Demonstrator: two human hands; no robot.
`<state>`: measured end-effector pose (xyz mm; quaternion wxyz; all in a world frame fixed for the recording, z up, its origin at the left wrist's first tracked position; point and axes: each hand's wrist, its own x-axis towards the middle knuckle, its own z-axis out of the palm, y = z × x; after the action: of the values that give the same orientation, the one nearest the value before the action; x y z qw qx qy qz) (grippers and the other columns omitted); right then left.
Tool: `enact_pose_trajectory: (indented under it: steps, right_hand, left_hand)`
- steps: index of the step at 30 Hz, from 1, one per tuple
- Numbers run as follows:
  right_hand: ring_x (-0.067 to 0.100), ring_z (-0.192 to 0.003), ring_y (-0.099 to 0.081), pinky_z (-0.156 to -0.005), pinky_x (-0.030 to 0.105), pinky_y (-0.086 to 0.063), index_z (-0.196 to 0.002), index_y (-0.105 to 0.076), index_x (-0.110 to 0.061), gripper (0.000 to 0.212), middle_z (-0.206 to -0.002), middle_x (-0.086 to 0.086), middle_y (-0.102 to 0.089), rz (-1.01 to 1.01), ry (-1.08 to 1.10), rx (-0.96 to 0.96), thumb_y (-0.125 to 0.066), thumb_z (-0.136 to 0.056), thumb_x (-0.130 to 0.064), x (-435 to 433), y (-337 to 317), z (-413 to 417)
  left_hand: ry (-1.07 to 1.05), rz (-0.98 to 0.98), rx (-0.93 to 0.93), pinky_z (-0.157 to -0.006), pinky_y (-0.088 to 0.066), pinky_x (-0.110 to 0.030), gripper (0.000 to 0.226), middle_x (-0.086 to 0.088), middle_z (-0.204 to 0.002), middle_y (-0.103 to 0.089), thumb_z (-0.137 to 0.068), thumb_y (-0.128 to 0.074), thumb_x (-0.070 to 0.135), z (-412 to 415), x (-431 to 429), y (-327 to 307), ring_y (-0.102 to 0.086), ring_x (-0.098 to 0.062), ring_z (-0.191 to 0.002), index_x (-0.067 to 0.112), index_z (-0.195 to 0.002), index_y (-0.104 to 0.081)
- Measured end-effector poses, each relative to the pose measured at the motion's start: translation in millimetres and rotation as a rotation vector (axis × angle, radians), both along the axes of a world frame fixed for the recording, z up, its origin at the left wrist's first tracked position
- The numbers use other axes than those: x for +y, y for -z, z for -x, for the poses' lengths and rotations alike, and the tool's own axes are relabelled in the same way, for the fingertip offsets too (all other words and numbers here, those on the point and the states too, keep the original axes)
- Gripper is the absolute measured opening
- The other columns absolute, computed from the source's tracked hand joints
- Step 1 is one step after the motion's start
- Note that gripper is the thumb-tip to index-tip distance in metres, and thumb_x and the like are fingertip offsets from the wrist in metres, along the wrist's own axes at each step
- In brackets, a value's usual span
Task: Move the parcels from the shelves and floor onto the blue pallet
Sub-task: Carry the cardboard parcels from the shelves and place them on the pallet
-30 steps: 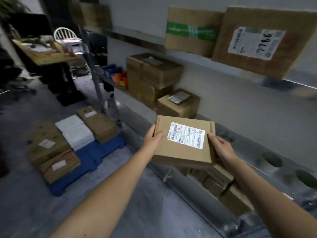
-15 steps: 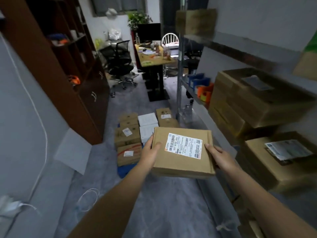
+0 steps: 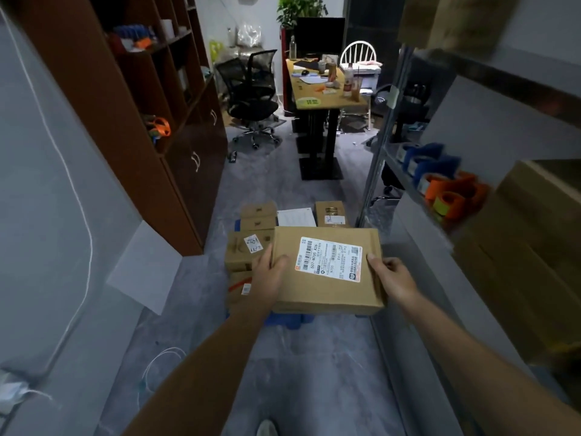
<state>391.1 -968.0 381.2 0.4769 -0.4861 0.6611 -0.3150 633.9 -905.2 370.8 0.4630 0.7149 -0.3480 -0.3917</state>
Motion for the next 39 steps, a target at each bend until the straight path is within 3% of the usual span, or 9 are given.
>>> enact_pose_trajectory:
  steps: [5, 10, 17, 20, 22, 25, 29, 36, 39]
  right_hand:
    - [0.003, -0.077, -0.050, -0.066, 0.028, -0.037, -0.109, -0.052, -0.019, 0.038, -0.091, -0.009, -0.054, 0.000, 0.039, 0.037, -0.060, -0.090, -0.050, -68.6, 5.6, -42.4]
    - [0.003, -0.081, -0.055, -0.064, 0.024, -0.040, -0.118, -0.058, -0.023, 0.027, -0.104, -0.006, -0.062, 0.006, 0.018, 0.034, -0.059, -0.094, -0.036, -115.7, 27.5, -74.1]
    - [0.023, -0.106, -0.058, -0.092, 0.036, -0.045, -0.133, -0.056, -0.016, 0.038, -0.124, 0.007, -0.063, -0.068, -0.057, 0.100, -0.057, -0.097, -0.028, -195.9, 74.1, -99.1]
    - [0.030, -0.117, -0.056, -0.102, 0.044, -0.043, -0.139, -0.049, -0.013, 0.046, -0.131, 0.011, -0.059, -0.129, -0.057, 0.102, -0.056, -0.097, -0.030, -240.7, 104.1, -114.0]
    - [0.031, -0.116, -0.056, -0.101, 0.046, -0.045, -0.138, -0.046, -0.011, 0.047, -0.129, 0.013, -0.058, -0.176, -0.032, 0.071, -0.058, -0.096, -0.029, -272.5, 129.3, -123.4]
    - [0.028, -0.106, -0.059, -0.086, 0.038, -0.052, -0.133, -0.048, -0.008, 0.040, -0.125, 0.015, -0.059, -0.232, -0.054, 0.000, -0.058, -0.096, -0.020, -318.8, 176.3, -133.4]
    - [0.032, -0.105, -0.062, -0.088, 0.044, -0.053, -0.125, -0.054, -0.014, 0.031, -0.120, 0.015, -0.062, -0.334, -0.102, -0.042, -0.060, -0.096, -0.022, -371.3, 251.7, -142.2]
    - [0.028, -0.107, -0.062, -0.092, 0.048, -0.053, -0.133, -0.053, -0.017, 0.042, -0.123, 0.009, -0.061, -0.474, -0.116, 0.005, -0.062, -0.094, -0.027, -407.6, 389.8, -152.3]
    - [0.027, -0.115, -0.057, -0.100, 0.050, -0.047, -0.140, -0.048, -0.018, 0.049, -0.129, 0.008, -0.058, -0.537, -0.141, 0.073, -0.061, -0.094, -0.028, -402.5, 449.8, -155.7]
  left_hand:
    - [0.098, -0.035, 0.141, -0.097, -0.049, -0.041, 0.052, 0.001, -0.141, -0.049, -0.095, -0.048, 0.036, -45.3, -68.3, 9.7, -0.056, -0.020, -0.116, 0.040, -0.146, -0.038]
    - [0.112, -0.056, 0.252, -0.067, -0.049, -0.021, 0.039, 0.007, -0.120, -0.066, -0.099, -0.052, 0.022, -77.4, -112.2, 29.5, -0.066, -0.011, -0.100, 0.037, -0.135, -0.051]
    - [0.006, -0.179, 0.228, -0.084, -0.045, -0.030, 0.036, 0.000, -0.124, -0.062, -0.096, -0.060, 0.025, -93.3, -186.3, 76.3, -0.060, -0.014, -0.104, 0.019, -0.129, -0.046]
    - [-0.059, -0.218, 0.214, -0.069, -0.042, -0.023, 0.027, 0.005, -0.116, -0.061, -0.096, -0.060, 0.025, -99.3, -227.7, 101.0, -0.056, -0.006, -0.090, 0.025, -0.118, -0.045]
    - [-0.081, -0.258, 0.181, -0.064, -0.039, -0.021, 0.027, 0.010, -0.110, -0.057, -0.097, -0.057, 0.024, -103.3, -256.9, 117.9, -0.053, -0.004, -0.089, 0.024, -0.122, -0.045]
    - [-0.145, -0.291, 0.132, -0.082, -0.045, -0.031, 0.031, -0.002, -0.114, -0.061, -0.096, -0.059, 0.021, -107.5, -295.8, 152.2, -0.059, -0.020, -0.103, 0.011, -0.124, -0.050]
    - [-0.214, -0.373, 0.193, -0.091, -0.050, -0.044, 0.026, -0.002, -0.111, -0.063, -0.095, -0.061, 0.021, -114.9, -339.1, 216.2, -0.060, -0.024, -0.105, 0.018, -0.119, -0.053]
    - [-0.261, -0.432, 0.261, -0.079, -0.048, -0.033, 0.022, 0.000, -0.112, -0.061, -0.096, -0.058, 0.011, -126.3, -379.6, 368.0, -0.059, -0.018, -0.103, 0.028, -0.107, -0.048]
    - [-0.267, -0.491, 0.266, -0.078, -0.047, -0.032, 0.026, 0.000, -0.112, -0.059, -0.097, -0.057, 0.011, -133.8, -382.2, 433.0, -0.059, -0.018, -0.102, 0.024, -0.116, -0.046]
